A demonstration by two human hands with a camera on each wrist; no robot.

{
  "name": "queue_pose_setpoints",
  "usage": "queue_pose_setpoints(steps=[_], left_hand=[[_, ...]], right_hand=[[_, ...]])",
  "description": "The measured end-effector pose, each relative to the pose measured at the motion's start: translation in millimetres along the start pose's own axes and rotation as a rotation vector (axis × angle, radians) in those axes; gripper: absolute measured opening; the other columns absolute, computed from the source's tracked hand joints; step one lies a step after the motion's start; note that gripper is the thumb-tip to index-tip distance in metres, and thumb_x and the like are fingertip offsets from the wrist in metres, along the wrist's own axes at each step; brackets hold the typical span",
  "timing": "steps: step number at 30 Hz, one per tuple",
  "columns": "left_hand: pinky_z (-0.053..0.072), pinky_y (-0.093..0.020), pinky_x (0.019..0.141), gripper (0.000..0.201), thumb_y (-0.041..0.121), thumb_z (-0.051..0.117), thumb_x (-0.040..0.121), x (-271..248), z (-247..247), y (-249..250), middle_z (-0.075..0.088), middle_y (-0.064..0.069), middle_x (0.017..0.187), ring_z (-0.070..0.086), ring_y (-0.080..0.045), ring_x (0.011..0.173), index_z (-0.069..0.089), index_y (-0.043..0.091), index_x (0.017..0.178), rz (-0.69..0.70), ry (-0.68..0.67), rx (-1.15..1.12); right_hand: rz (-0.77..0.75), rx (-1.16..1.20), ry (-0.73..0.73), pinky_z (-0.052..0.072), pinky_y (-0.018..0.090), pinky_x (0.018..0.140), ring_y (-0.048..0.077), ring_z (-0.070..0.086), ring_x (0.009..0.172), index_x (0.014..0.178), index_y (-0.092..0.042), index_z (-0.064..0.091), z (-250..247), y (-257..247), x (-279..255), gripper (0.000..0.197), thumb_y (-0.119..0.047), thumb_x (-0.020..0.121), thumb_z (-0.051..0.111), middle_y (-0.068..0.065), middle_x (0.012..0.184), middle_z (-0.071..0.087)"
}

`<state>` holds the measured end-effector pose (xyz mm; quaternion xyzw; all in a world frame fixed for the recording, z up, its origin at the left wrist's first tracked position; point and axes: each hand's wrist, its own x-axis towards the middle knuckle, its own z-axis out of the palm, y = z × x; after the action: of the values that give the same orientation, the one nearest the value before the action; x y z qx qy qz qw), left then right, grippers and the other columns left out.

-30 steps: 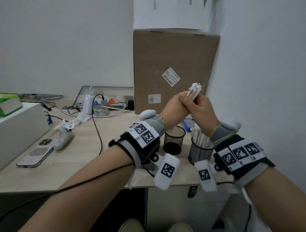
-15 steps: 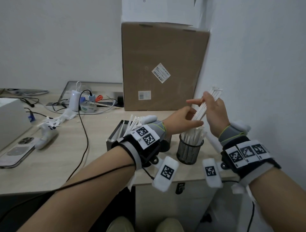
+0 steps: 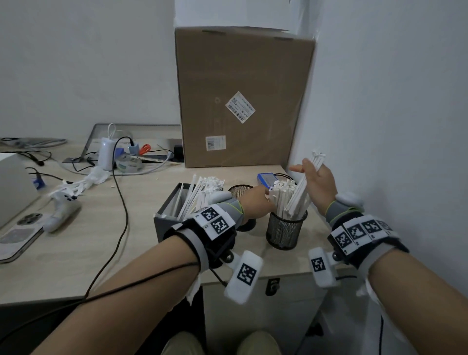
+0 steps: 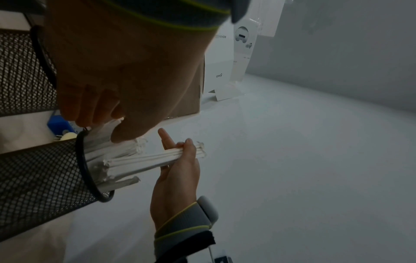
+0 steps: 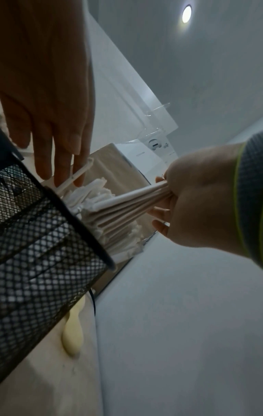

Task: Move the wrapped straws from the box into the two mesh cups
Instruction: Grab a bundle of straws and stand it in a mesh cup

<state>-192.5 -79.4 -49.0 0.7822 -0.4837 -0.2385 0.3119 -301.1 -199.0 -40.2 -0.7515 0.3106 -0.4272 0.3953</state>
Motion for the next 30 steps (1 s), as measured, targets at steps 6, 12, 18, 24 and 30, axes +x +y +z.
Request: queue_pose_setpoints(steps=[6, 12, 18, 24, 30], left_hand=[[0.048, -0.040, 0.088, 0.023, 0.016, 0.062, 0.087, 3.4, 9.0, -1.1, 0.061, -0.014, 0.108, 0.059, -0.028, 0.094, 0.053, 0.010, 0.107, 0.014, 0.020, -0.013], [0.047, -0.034, 0.082, 0.045, 0.015, 0.066, 0.083, 7.9, 15.9, -1.5, 0.062, -0.013, 0.105, 0.056, -0.022, 0.092, 0.050, 0.003, 0.123, 0.047, 0.072, -0.076], [0.044, -0.033, 0.092, 0.052, 0.019, 0.067, 0.081, 17.7, 20.1, -3.5, 0.045, -0.015, 0.127, 0.050, -0.030, 0.115, 0.048, 0.009, 0.129, 0.032, 0.119, -0.053], [0.051, -0.045, 0.091, 0.036, 0.017, 0.058, 0.081, 22.5, 25.4, 1.4, 0.066, -0.017, 0.110, 0.061, -0.032, 0.103, 0.060, 0.004, 0.114, 0.111, 0.122, -0.132], [0.047, -0.042, 0.099, 0.043, 0.013, 0.053, 0.087, 20.3, 16.2, 2.5, 0.057, -0.014, 0.127, 0.054, -0.027, 0.118, 0.051, 0.010, 0.130, 0.212, 0.147, -0.104]], right_hand=[[-0.042, -0.140, -0.083, 0.048, 0.034, 0.074, 0.027, 0.064, 0.086, 0.090, -0.007, 0.067, 12.4, 17.2, -8.1, 0.040, -0.040, 0.097, 0.044, 0.015, 0.091, 0.068], [-0.096, -0.531, -0.173, 0.042, 0.043, 0.094, 0.031, 0.048, 0.120, 0.130, -0.013, 0.044, 15.0, 40.1, -20.8, 0.083, -0.070, 0.071, 0.034, 0.008, 0.128, 0.053], [0.083, -0.314, -0.240, 0.044, 0.031, 0.090, 0.025, 0.055, 0.114, 0.138, -0.015, 0.034, -3.2, 37.6, -18.9, 0.073, -0.036, 0.080, 0.072, 0.004, 0.123, 0.055], [0.003, -0.284, -0.278, 0.043, 0.028, 0.089, 0.026, 0.059, 0.112, 0.126, -0.011, 0.055, -1.3, 33.6, -16.5, 0.042, -0.015, 0.086, 0.066, 0.009, 0.122, 0.063], [-0.019, -0.345, -0.291, 0.038, 0.025, 0.085, 0.021, 0.053, 0.112, 0.137, -0.009, 0.041, -7.0, 23.0, -18.1, 0.065, -0.025, 0.082, 0.072, 0.005, 0.120, 0.056]])
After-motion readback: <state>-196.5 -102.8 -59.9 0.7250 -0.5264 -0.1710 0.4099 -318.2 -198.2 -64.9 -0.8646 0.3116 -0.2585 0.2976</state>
